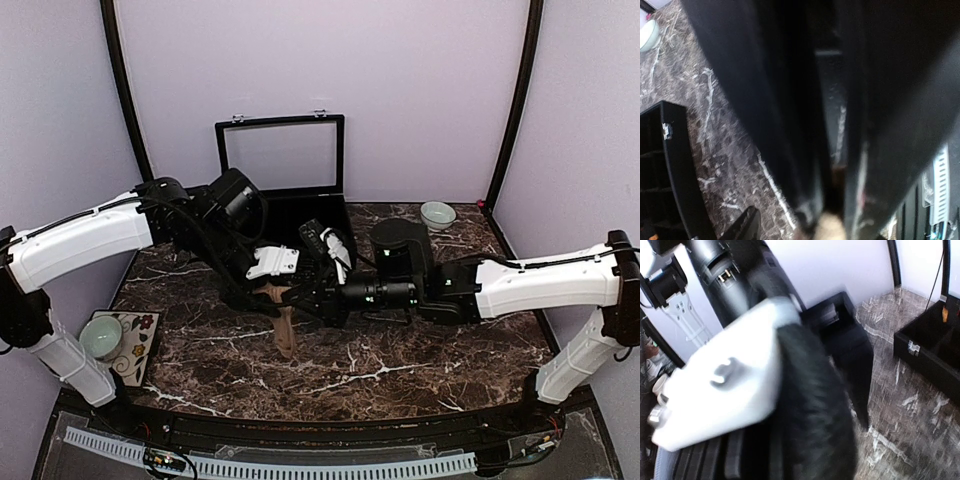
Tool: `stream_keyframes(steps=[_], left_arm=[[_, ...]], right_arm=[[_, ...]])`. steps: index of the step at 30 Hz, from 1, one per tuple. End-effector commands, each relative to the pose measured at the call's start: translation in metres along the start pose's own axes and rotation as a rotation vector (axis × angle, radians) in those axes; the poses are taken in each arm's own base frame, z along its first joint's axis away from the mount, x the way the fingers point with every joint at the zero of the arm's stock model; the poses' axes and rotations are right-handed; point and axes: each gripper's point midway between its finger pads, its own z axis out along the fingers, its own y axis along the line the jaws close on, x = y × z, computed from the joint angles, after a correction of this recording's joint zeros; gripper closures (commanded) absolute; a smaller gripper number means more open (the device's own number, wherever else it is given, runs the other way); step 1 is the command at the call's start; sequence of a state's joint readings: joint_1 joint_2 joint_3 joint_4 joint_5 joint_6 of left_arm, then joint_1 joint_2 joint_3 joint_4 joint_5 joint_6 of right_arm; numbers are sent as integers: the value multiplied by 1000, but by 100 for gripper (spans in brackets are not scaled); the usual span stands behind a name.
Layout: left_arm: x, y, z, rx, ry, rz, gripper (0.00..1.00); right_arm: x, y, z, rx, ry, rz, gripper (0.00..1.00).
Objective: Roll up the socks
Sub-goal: Roll the sock.
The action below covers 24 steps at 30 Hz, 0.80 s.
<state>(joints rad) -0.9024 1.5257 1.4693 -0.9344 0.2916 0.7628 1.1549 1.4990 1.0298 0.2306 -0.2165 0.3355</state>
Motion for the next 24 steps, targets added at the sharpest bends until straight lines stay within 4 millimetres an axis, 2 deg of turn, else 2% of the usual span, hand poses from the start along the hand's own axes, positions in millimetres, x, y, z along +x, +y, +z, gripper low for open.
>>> stream_keyframes(steps=[1, 6, 9, 13, 16, 21, 24], left_arm=[[2, 18, -5, -160, 45, 105, 42], [4, 26, -12, -267, 57, 169, 44], [2, 28, -12, -303, 69, 199, 54], [7, 32, -6, -339, 108, 217, 78], [8, 20, -2, -273, 92, 203, 100], [7, -1, 1, -129, 47, 103, 100], [2, -12, -3, 7, -3, 12, 100]], right_arm=[[-14, -1, 5, -21, -66, 84, 100], [-18, -4, 5, -39, -78, 150, 100], [-22, -6, 5, -57, -105, 213, 100], [-22, -8, 9, -67, -111, 256, 100], [-21, -11, 10, -51, -109, 251, 100], [-21, -17, 4, -3, -116, 177, 86], [-11, -16, -6, 14, -107, 90, 75]])
